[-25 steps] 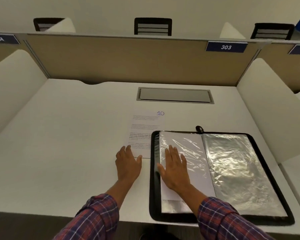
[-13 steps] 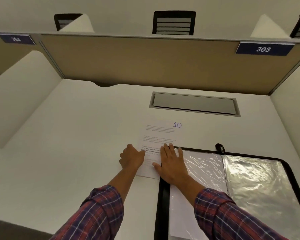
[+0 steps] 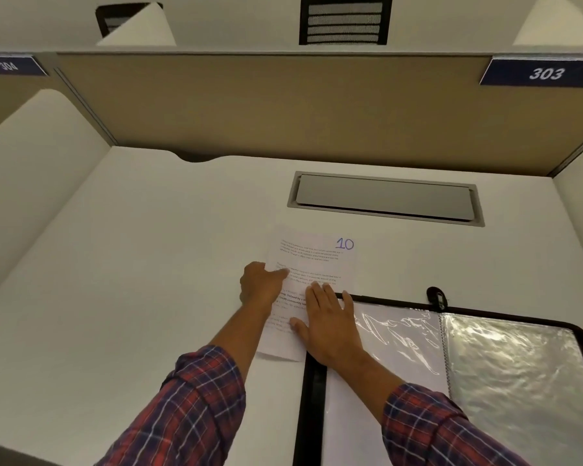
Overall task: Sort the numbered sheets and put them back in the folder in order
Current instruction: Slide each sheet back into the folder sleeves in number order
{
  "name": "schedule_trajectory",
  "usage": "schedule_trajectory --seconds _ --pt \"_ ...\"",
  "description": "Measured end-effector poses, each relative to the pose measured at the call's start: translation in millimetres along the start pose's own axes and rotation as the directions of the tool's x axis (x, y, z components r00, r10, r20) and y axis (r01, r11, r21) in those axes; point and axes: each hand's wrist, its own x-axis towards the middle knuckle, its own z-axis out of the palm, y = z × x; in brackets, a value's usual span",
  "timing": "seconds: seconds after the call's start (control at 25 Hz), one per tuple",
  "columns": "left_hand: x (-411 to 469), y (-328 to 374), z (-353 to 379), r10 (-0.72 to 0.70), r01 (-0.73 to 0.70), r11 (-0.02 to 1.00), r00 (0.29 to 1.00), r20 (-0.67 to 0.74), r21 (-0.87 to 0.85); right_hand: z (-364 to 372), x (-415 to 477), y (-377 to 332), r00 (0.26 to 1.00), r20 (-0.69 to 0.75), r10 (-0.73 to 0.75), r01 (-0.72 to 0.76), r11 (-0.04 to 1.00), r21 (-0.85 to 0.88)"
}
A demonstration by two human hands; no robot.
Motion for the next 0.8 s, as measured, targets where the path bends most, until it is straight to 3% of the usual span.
schedule_trajectory --seconds 0.2,0.36,0.52,0.64,0.8 --pt "3 10 -16 0.189 -0.196 0.978 0.977 0.097 0.070 -2 4 6 1.000 0.004 -0.024 0.023 0.998 0.051" --pt "0 15 -37 0.360 -0.363 0.931 0.931 0.060 0.050 -10 7 7 0.999 -0.038 0.025 -0.020 0.992 0.121" --pt "-6 24 -68 0.440 -0.440 0.891 0.898 -0.019 -0.113 -30 5 4 0.988 -0.062 0.142 -0.100 0.891 0.442" --pt "-18 26 -88 0.452 -0.443 0.858 0.892 -0.027 -0.260 -45 0 -8 0.952 -0.020 0.304 -0.198 0.667 0.718" --pt "-37 23 -111 0.411 -0.369 0.803 0.911 -0.013 -0.467 -65 -19 -20 0.868 0.128 0.480 -0.226 0.151 0.962"
